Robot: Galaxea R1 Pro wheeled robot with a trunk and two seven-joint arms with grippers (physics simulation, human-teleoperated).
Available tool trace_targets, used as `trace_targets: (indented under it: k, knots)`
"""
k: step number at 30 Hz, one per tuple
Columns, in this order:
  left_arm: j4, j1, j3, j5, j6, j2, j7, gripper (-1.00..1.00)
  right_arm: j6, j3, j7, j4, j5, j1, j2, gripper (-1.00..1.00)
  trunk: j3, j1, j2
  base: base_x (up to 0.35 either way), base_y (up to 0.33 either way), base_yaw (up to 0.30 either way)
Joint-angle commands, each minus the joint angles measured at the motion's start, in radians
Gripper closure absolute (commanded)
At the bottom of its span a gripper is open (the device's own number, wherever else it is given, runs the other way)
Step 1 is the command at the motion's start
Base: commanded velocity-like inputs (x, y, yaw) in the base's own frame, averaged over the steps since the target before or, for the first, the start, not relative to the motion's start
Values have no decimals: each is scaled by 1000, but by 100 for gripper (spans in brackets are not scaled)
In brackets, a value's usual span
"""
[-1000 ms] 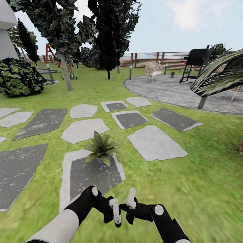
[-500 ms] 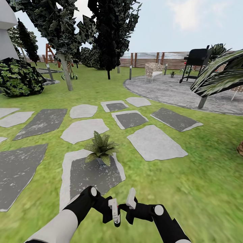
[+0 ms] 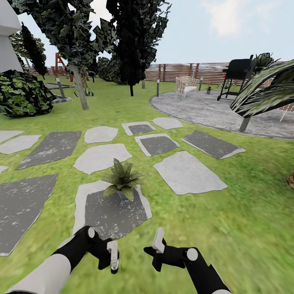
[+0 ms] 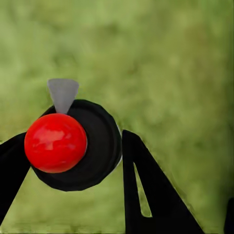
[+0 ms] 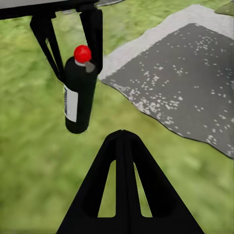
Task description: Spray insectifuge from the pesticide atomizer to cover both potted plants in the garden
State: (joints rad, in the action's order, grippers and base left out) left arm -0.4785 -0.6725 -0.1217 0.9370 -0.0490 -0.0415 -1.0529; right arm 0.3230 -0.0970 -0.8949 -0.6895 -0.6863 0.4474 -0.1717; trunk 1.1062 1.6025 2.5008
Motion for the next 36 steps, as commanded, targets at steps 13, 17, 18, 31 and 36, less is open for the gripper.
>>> trace_targets:
  k: [13, 17, 18, 31, 36]
  knots:
    - [1, 23, 1, -9, -23, -179, 0, 100, 5, -9, -1, 4, -17, 0, 2, 100, 1, 0, 0, 0, 0, 0]
    - [49, 25, 4, -4, -23, -207, 5, 100, 5, -11, 1, 7, -19, 0, 6, 100, 1, 0, 0, 0, 0, 0]
    - [54, 25, 4, -4, -22, -213, 13, 100, 5, -12, 2, 7, -19, 0, 8, -100, 1, 0, 0, 0, 0, 0]
    - [265, 26, 73, -287, -29, -209, 458, 100, 10, -21, 359, 111, -13, -8, 132, -100, 1, 0, 0, 0, 0, 0]
    - [403, 27, 78, -559, -159, -162, 751, 100, 58, -142, 653, 352, 31, -10, 186, -100, 1, 0, 0, 0, 0, 0]
